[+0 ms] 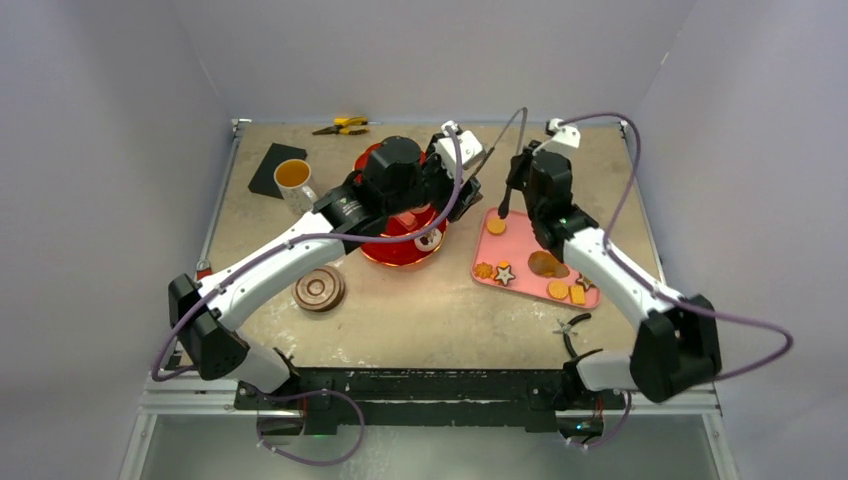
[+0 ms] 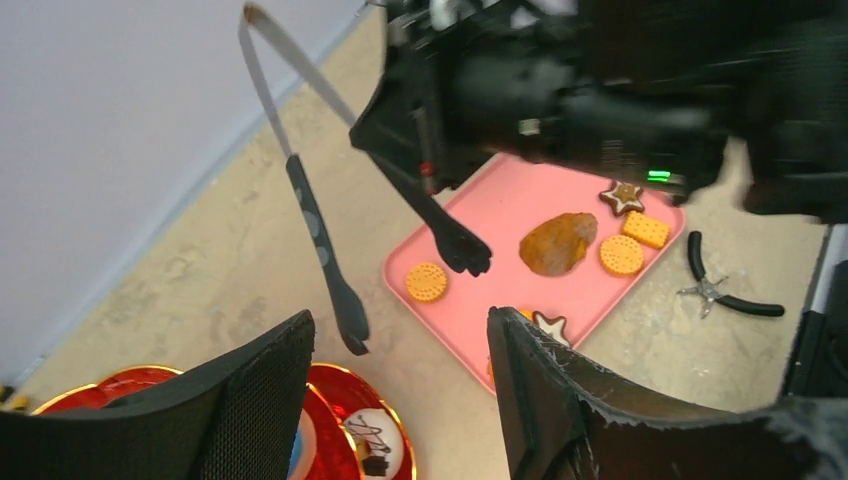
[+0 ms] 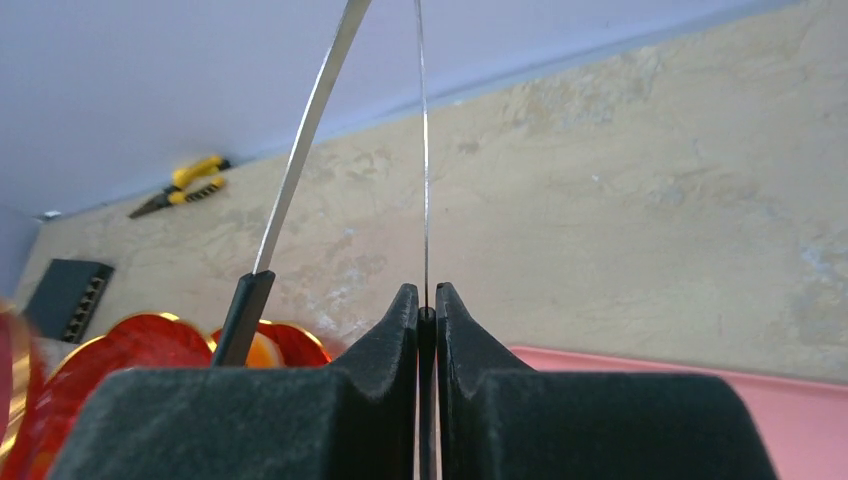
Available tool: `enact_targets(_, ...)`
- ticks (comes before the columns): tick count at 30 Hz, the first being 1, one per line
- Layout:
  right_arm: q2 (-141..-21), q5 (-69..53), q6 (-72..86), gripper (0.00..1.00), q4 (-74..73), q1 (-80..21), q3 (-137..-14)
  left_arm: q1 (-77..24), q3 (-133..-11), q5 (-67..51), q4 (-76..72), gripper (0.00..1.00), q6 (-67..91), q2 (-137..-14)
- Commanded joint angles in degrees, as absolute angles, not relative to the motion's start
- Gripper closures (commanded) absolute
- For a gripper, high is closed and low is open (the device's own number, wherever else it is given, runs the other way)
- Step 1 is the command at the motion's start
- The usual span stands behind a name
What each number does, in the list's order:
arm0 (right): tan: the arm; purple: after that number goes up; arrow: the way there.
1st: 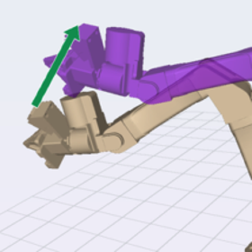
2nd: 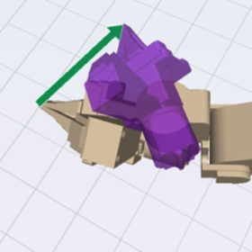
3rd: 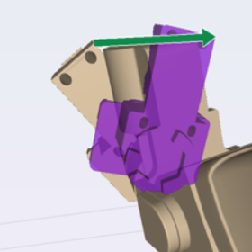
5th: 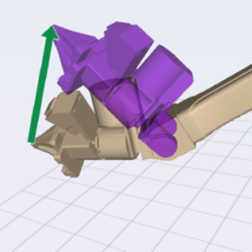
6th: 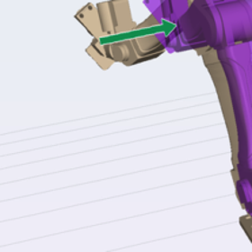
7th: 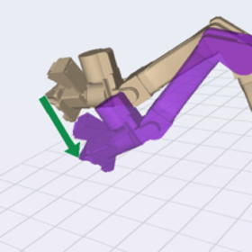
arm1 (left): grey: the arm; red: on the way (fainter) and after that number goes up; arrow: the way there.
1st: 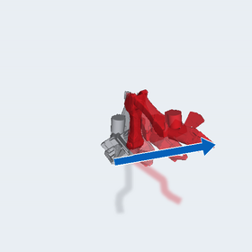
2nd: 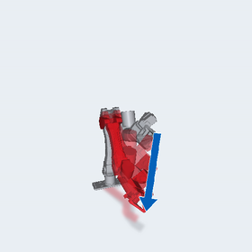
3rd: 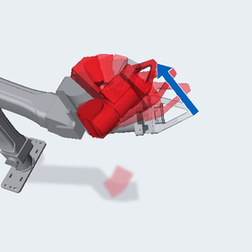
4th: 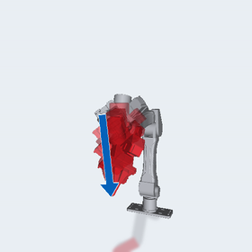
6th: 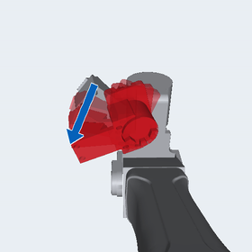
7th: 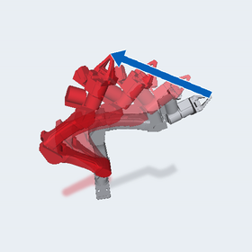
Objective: Serve the afternoon tea
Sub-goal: Pick up the clamp from the center of the board.
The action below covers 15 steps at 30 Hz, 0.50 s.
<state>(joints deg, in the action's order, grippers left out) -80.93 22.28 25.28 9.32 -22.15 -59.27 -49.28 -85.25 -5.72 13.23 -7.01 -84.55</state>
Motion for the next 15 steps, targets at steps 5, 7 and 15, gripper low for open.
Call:
enact_targets(5,-58.81,23.83,17.15,0.97,25.48,-25.24,-47.66,-44.51,-92.28,-15.66,14.0,0.35,4.35,-90.5)
enact_targets(7,-55.05,22.43,15.99,0.97,27.58,-25.55,-45.82,-43.68,-93.18,-19.73,13.41,0.35,6.18,-91.58)
enact_targets(15,-49.11,17.2,12.58,0.97,31.22,-27.47,-44.32,-42.81,-96.93,-36.47,10.15,0.33,11.31,-93.93)
